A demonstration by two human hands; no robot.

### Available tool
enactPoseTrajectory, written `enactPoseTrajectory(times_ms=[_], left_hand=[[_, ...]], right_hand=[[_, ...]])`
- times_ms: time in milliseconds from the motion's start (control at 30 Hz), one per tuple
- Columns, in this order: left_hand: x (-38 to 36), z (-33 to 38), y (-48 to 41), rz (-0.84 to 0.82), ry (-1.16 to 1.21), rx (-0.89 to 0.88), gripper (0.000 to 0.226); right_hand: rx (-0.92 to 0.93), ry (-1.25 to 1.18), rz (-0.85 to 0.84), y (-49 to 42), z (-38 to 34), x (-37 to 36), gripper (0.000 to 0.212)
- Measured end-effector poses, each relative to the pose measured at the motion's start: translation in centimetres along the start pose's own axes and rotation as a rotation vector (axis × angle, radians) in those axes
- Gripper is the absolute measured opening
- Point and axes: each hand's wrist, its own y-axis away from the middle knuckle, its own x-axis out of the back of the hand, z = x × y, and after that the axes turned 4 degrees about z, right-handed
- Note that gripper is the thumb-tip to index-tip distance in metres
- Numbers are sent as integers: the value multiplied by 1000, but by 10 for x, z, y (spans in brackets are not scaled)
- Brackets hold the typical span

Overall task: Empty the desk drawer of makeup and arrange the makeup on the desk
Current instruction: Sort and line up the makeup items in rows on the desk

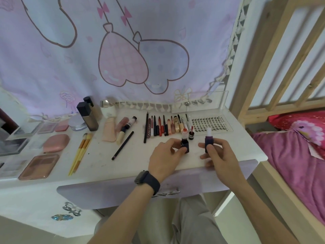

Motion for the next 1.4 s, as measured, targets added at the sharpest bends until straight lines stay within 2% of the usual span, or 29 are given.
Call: enactPoseTrajectory(times_ms=[300,700,867,1000,1100,1267,1400], left_hand=[[-33,21,-9,41,-181,-56,30],[-40,24,-16,62,-238,-64,33],[-36,21,-17,49,-175,-74,34],[-25,17,-9,59,30,-104,25],[-15,17,-2,-18,141,-113,27],[-7,17,-1,-63,209,-111,11],[5,9,-7,-21,202,-110,17]], right_hand=[[86,105,89,-7,-2,5,22],[55,87,130,-13,-1,2,24],[71,56,138,-13,0,5,29],[62,80,103,-7,3,8,31],[89,137,69,-1,4,5,31],[112,218,1,6,0,-8,29],[172,329,46,1,-1,-8,27]])
